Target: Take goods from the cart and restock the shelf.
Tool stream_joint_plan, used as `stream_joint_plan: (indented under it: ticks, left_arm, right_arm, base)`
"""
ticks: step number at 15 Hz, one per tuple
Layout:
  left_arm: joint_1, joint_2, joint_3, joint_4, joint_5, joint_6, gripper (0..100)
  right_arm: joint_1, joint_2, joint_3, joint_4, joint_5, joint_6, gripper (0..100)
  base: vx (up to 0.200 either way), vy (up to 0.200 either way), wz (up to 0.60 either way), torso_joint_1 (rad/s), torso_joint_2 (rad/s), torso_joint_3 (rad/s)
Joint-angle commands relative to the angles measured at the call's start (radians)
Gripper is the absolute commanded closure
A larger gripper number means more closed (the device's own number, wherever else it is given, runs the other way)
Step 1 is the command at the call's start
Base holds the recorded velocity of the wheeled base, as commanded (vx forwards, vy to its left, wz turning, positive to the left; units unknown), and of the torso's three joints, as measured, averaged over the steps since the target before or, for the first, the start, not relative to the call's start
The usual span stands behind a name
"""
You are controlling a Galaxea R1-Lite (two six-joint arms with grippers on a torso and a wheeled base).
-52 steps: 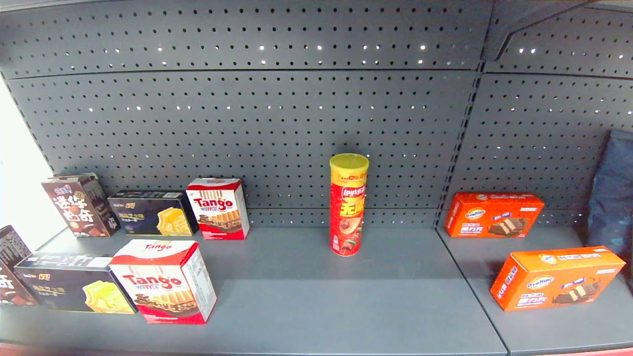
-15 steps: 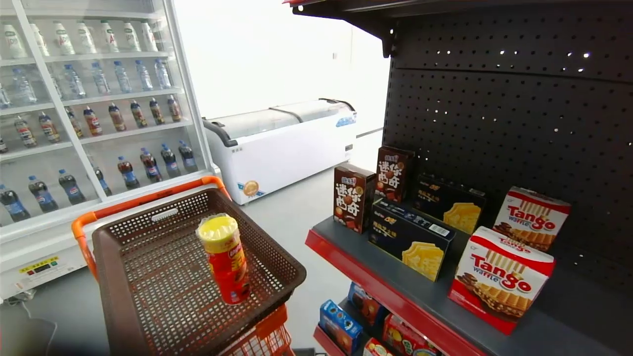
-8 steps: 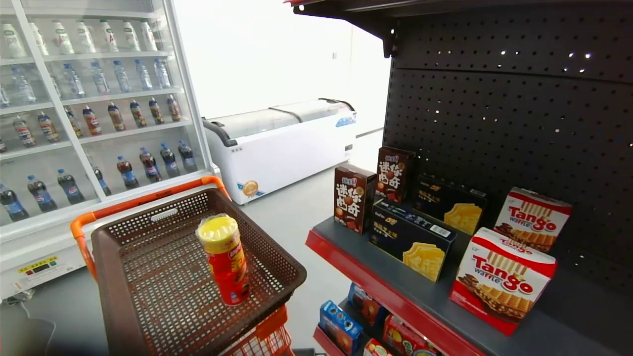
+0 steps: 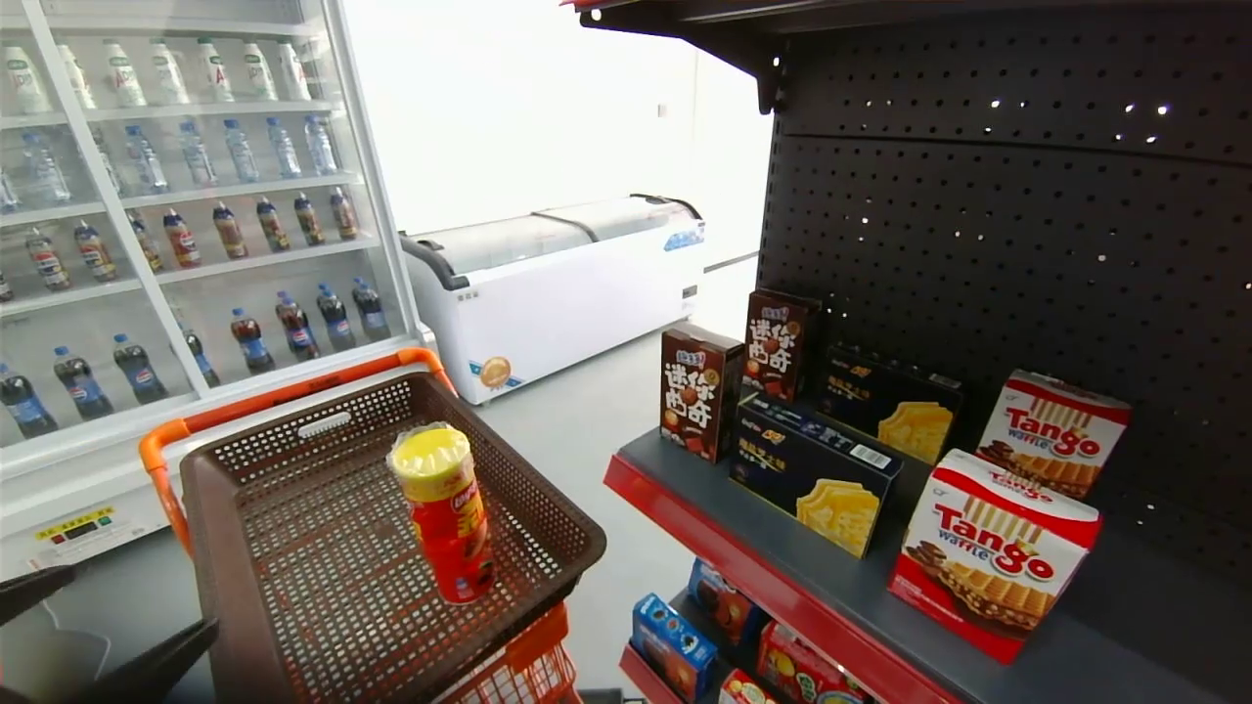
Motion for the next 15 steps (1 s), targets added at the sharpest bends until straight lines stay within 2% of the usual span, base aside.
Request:
stream_joint_plan:
  ticks: [1, 3, 6, 7, 8, 10, 11, 14, 15]
  left_arm:
    - [-0.050, 0.296, -0.044, -0.062, -0.018, 0.002, 0]
    - [-0.050, 0.360, -0.038, -0.118, -0.018, 0.002, 0]
    - [-0.054, 0.607, 0.002, -0.433, -0.011, 0.004, 0]
    - [-0.057, 0.641, 0.008, -0.483, -0.010, 0.004, 0]
    - [-0.066, 0.739, 0.028, -0.634, -0.005, 0.005, 0]
    - [-0.070, 0.841, 0.070, -0.764, 0.062, 0.005, 0]
    - [-0.089, 0.873, 0.079, -0.798, 0.093, 0.004, 0]
    - [-0.098, 0.957, 0.091, -0.885, 0.101, -0.002, 0]
    - [-0.098, 0.957, 0.091, -0.885, 0.101, -0.002, 0]
  right_arm:
    - [0.000, 0.000, 0.000, 0.000, 0.000, 0.000, 0]
    - [-0.002, 0.000, 0.000, 0.000, 0.000, 0.000, 0]
    - [0.000, 0.000, 0.000, 0.000, 0.000, 0.000, 0]
    - [0.000, 0.000, 0.000, 0.000, 0.000, 0.000, 0]
    - [0.000, 0.000, 0.000, 0.000, 0.000, 0.000, 0]
    - [0.000, 0.000, 0.000, 0.000, 0.000, 0.000, 0]
    - [-0.002, 0.000, 0.000, 0.000, 0.000, 0.000, 0]
    - [0.000, 0.000, 0.000, 0.000, 0.000, 0.000, 0]
    - [0.000, 0.000, 0.000, 0.000, 0.000, 0.000, 0]
  base:
    - [0.000, 0.000, 0.00, 0.000, 0.00, 0.000]
    - [0.000, 0.000, 0.00, 0.000, 0.00, 0.000]
    - [0.000, 0.000, 0.00, 0.000, 0.00, 0.000]
    - [0.000, 0.000, 0.00, 0.000, 0.00, 0.000]
    - [0.000, 0.000, 0.00, 0.000, 0.00, 0.000]
    - [0.000, 0.000, 0.00, 0.000, 0.00, 0.000]
    - [0.000, 0.000, 0.00, 0.000, 0.00, 0.000]
    - [0.000, 0.000, 0.00, 0.000, 0.00, 0.000]
    - [0.000, 0.000, 0.00, 0.000, 0.00, 0.000]
